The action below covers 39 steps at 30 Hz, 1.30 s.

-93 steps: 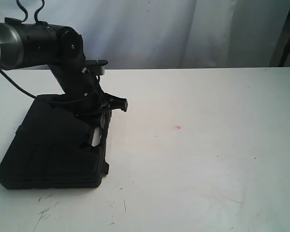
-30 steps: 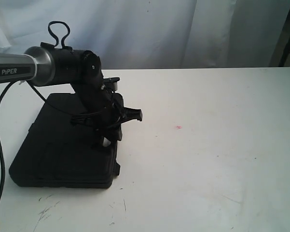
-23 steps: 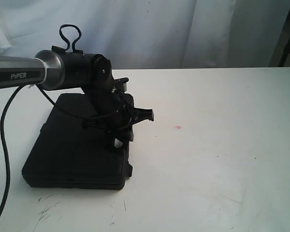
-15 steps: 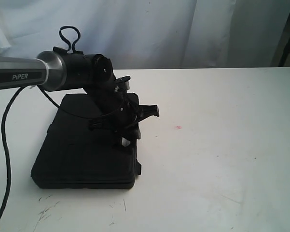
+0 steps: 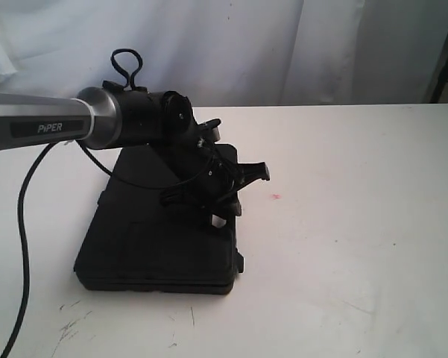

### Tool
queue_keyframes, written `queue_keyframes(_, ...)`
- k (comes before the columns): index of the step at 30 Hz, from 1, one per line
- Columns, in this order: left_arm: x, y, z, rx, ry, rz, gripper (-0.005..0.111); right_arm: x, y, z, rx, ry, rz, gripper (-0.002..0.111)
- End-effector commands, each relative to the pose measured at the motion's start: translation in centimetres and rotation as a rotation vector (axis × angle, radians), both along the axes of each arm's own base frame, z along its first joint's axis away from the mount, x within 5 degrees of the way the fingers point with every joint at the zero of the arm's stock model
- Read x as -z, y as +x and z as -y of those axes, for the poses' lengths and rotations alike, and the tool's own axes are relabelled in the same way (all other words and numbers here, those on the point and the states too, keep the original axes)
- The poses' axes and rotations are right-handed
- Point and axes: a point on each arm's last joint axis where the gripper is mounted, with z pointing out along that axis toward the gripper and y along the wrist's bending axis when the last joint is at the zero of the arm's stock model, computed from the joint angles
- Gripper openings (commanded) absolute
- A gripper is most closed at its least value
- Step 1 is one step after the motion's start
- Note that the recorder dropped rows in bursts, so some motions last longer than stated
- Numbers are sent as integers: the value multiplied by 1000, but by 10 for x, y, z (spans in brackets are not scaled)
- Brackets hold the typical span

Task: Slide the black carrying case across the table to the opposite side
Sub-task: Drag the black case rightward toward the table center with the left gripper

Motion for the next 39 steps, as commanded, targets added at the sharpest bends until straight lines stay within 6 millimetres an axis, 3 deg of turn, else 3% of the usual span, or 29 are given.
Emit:
queue_keyframes(1, 0, 3, 14, -41, -68, -24, 0, 1, 0, 0, 1, -5, 4, 0)
queue_keyframes(16, -3, -1, 55, 10, -112, 21, 0, 1, 0, 0, 1, -5, 4, 0)
queue_keyframes(20, -4, 1, 57, -6, -133, 35, 0, 1, 0, 0, 1, -5, 4, 0)
queue_keyframes(26, 13, 1, 60, -39, -149, -3, 0, 1, 0, 0, 1, -5, 4, 0)
queue_keyframes(36, 10, 6, 65, -45, -217, 50, 0, 1, 0, 0, 1, -5, 4, 0)
queue_keyframes(38, 9, 6, 66, -32, -228, 56, 3, 1, 0, 0, 1, -5, 4, 0)
queue_keyframes(39, 9, 6, 66, -22, -226, 61, 10, 1, 0, 0, 1, -5, 4, 0)
